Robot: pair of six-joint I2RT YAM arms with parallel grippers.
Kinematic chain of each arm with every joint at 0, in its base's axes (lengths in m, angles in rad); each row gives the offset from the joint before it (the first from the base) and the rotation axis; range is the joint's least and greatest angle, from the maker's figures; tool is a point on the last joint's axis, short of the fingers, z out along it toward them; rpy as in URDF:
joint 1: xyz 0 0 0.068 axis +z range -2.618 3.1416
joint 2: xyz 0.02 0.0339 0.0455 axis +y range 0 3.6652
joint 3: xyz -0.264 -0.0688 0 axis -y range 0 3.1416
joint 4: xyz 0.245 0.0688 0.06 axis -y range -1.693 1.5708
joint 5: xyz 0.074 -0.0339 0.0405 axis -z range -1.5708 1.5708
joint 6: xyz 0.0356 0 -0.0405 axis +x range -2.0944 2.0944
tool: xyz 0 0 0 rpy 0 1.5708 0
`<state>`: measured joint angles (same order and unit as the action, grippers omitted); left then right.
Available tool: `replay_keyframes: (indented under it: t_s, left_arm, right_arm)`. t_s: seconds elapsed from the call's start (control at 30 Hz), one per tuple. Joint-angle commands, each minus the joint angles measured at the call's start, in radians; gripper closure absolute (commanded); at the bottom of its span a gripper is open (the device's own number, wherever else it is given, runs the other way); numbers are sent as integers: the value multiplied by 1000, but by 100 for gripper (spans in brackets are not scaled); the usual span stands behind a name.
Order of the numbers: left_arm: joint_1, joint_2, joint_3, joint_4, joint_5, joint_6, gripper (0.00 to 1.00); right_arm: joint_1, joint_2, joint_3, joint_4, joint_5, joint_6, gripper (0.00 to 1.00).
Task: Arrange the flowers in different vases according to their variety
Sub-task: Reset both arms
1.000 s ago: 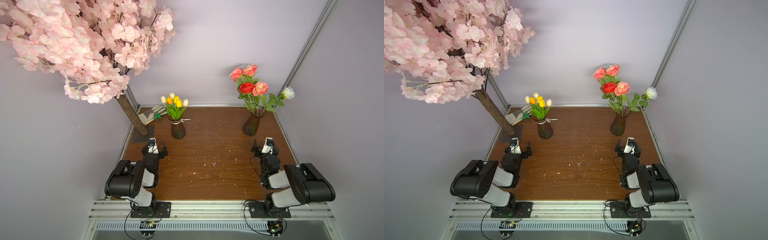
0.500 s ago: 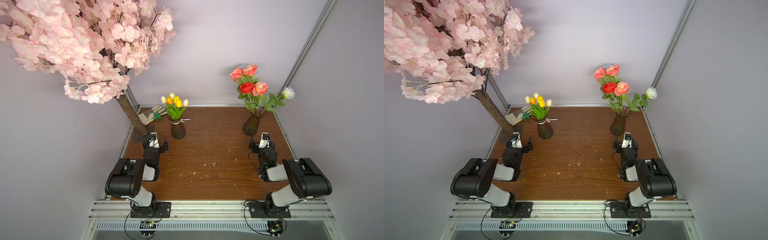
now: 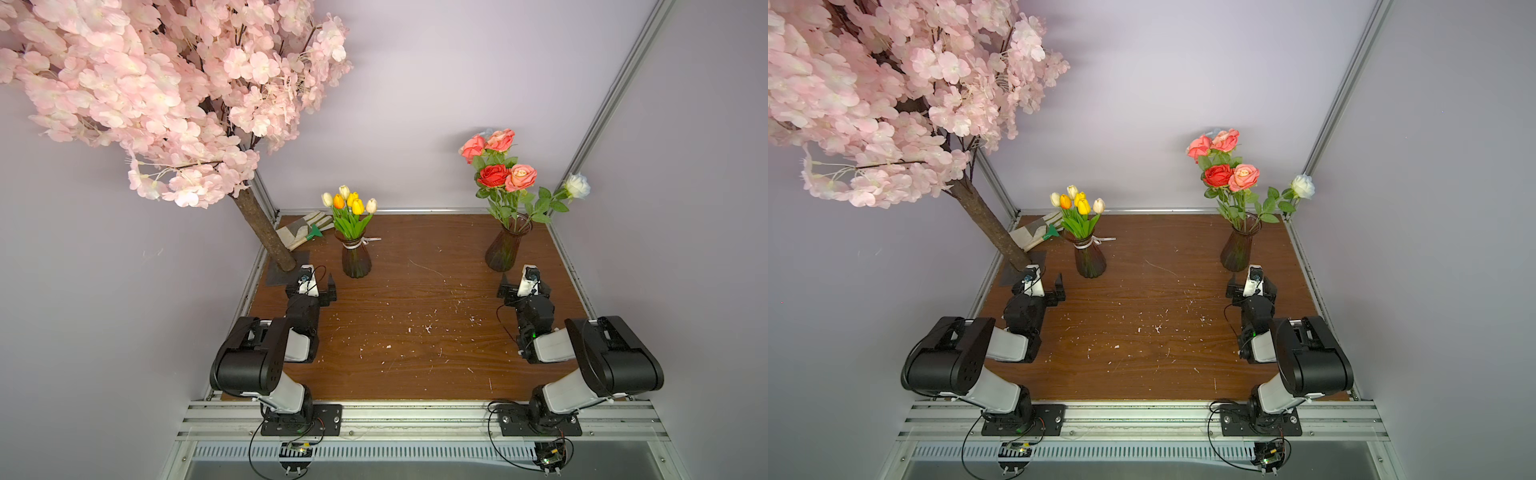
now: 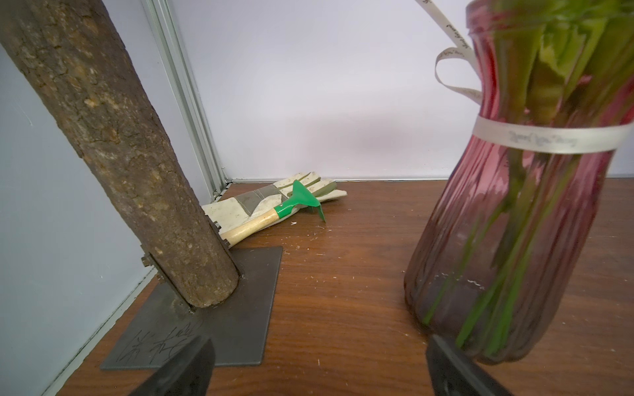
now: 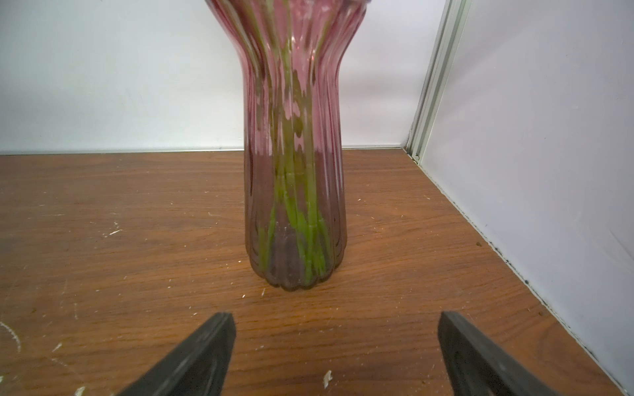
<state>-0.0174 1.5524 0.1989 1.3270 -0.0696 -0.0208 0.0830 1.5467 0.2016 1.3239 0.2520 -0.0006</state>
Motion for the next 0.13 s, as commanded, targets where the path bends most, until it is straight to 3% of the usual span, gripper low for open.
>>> replay_keyframes:
  t_s: [0.0,0.1]
  left_arm:
    - [8,-1,1,1,11,6,0]
    - [8,0,0,1,11,5,0]
  right_arm:
    - [0,0,3,22,-17,2,0]
    - [-1,-2,0,30,-18,2,0]
